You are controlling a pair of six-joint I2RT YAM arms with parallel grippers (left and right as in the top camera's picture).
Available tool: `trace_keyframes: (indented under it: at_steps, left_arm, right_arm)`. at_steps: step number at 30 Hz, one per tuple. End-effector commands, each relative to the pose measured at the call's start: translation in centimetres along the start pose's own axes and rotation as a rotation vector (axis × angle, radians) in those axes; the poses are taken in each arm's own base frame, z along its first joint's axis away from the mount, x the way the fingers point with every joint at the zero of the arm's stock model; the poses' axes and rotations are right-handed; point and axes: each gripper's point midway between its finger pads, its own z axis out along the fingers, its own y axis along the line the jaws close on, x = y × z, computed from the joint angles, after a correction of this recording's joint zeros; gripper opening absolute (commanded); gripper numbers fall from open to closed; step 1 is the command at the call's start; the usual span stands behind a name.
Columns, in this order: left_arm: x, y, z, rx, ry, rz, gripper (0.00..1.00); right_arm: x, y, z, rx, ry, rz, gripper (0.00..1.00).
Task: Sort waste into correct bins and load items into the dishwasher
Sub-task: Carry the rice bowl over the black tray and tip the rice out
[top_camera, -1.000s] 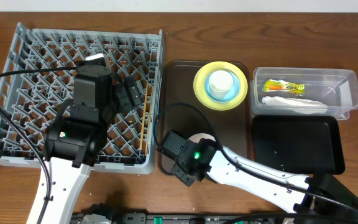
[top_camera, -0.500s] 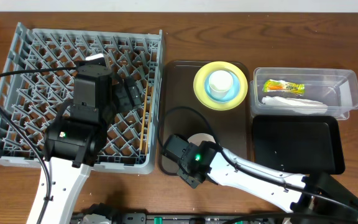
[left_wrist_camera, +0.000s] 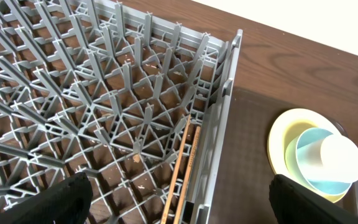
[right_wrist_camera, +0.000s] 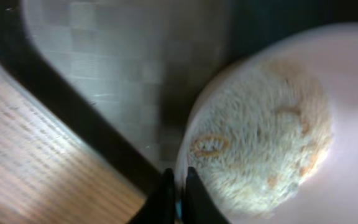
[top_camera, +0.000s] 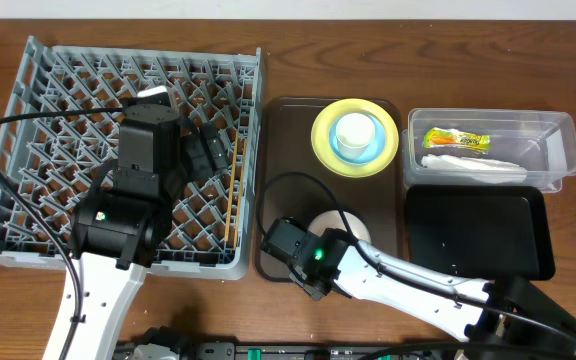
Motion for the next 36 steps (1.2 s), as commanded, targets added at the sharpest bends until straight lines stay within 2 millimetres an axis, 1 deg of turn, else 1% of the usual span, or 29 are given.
trace_keyframes:
  at_steps: [1, 6, 10, 12, 14, 17, 19, 20, 21, 23, 24, 28, 30, 36]
  left_arm:
    - [-0.4, 0.4, -0.2, -0.016, -0.014, -0.013, 0.94]
    - [-0.4, 0.4, -0.2, -0.016, -0.014, -0.013, 0.94]
    - [-0.4, 0.4, -0.2, -0.016, -0.014, -0.013, 0.94]
    - [-0.4, 0.4, -0.2, -0.016, -0.014, -0.013, 0.94]
    - [-0.4, 0.4, -0.2, -0.016, -0.014, -0.013, 0.94]
    - [-0.4, 0.4, -0.2, -0.016, -0.014, -0.013, 0.94]
    - [-0.4, 0.4, -0.2, -0.016, -0.014, -0.013, 0.94]
    - [-0.4, 0.4, -0.2, -0.016, -0.014, -0.013, 0.94]
    - [-0.4, 0.4, -0.2, -0.016, -0.014, -0.013, 0.94]
    - [-0.4, 0.4, -0.2, -0.016, -0.014, -0.013, 0.94]
    - [-0.4, 0.4, -0.2, -0.016, -0.014, -0.013, 0.94]
    - [-0.4, 0.4, -0.2, -0.016, -0.014, -0.013, 0.94]
    - [-0.4, 0.4, -0.2, -0.016, -0.014, -0.013, 0.94]
    - [-0.4, 0.4, -0.2, -0.016, -0.014, -0.013, 0.94]
  right_arm:
    - [-0.3, -1.4, 0.1, 0.076, -0.015, 0.008, 0.01]
    - [-2.5, -2.3, -1.0, 0.084, -0.066, 0.050, 0.01]
    - [-3.9, -3.9, -2.4, 0.085, -0.093, 0.130, 0.01]
    - [-4.5, -5.0, -3.4, 0.087, -0.109, 0.163, 0.01]
    - [-5.1, -6.4, -4.8, 0.090, -0.124, 0.219, 0.01]
    - [-5.2, -8.2, -6.7, 0.095, -0.133, 0.294, 0.01]
    - [-4.7, -9.9, -8.2, 0.097, -0.143, 0.374, 0.01]
    - [-4.4, -10.4, -8.6, 0.093, -0.147, 0.399, 0.01]
    - [-3.6, -11.6, -9.8, 0.074, -0.154, 0.471, 0.01]
    - [-2.3, -13.1, -11.0, 0.042, -0.159, 0.542, 0.01]
    - [-1.9, -13.6, -11.5, 0.030, -0.162, 0.568, 0.01]
    - [1.0, -17.0, -13.7, -0.029, -0.187, 0.740, 0.01]
    - [2.6, -18.7, -14.6, -0.065, -0.210, 0.822, 0.01]
    - [5.7, -21.3, -16.2, -0.256, -0.320, 0.951, 0.01]
